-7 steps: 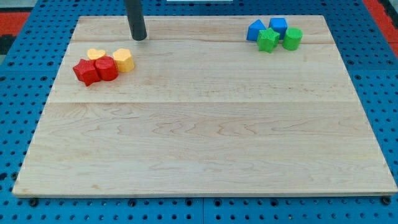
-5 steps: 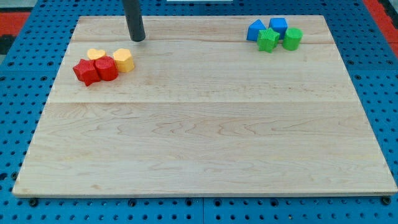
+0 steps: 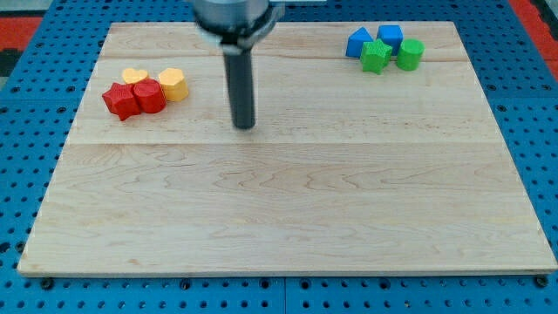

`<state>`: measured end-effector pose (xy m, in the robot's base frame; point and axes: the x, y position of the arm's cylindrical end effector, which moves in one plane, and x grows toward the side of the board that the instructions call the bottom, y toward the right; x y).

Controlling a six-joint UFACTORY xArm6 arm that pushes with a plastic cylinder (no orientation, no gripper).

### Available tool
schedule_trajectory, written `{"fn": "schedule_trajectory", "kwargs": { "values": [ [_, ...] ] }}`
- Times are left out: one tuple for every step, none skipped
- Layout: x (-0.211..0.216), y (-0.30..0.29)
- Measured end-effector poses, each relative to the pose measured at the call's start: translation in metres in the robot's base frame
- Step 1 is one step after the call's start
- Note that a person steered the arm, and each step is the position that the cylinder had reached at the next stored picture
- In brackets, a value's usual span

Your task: Push group of blocks up a bit

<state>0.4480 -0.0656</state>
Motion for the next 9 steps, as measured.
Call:
{"fn": "schedule_trajectory", "kwargs": {
  "values": [
    [0.058,-0.103],
    [0.071,-0.232],
    [0.063,-0.239],
    [0.038,-0.239],
    [0.026,-0.239],
    [0.026,-0.236],
    [0.026,-0.226],
    [0.015,-0.239],
    [-0.022,-0.218]
  ]
}}
